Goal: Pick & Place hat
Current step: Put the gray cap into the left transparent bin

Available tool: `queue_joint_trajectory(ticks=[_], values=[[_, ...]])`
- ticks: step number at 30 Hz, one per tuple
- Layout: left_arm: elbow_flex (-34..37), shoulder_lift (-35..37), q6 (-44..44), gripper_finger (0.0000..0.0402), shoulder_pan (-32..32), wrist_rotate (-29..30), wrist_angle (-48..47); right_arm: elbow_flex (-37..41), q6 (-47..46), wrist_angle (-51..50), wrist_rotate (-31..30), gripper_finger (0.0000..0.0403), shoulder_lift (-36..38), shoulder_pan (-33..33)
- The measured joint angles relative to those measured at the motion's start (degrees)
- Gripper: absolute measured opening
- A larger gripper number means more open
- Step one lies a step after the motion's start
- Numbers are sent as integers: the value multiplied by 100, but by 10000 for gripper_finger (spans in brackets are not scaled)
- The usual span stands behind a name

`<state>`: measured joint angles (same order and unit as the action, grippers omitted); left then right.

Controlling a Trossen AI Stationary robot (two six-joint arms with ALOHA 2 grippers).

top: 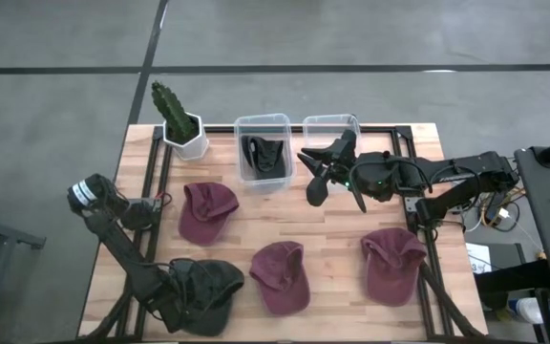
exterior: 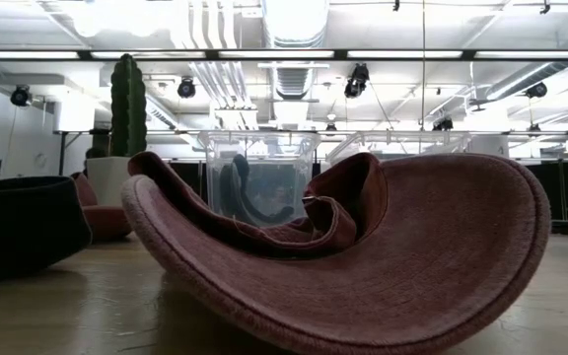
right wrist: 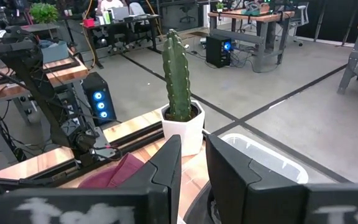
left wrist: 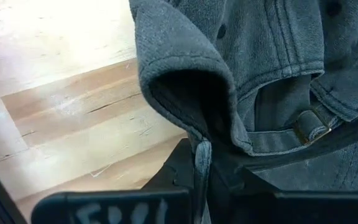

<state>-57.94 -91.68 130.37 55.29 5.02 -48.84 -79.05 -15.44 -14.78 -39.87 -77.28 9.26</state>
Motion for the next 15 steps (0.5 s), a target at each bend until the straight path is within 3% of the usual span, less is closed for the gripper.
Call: queue_joint_trajectory(ticks=[7, 15], values=[[-13, 116, 24, 11, -11, 12, -5, 0, 0, 1, -1, 68, 0, 0], [-10, 713, 33, 9, -15, 1, -406, 0, 49, 1, -1, 68, 0, 0]])
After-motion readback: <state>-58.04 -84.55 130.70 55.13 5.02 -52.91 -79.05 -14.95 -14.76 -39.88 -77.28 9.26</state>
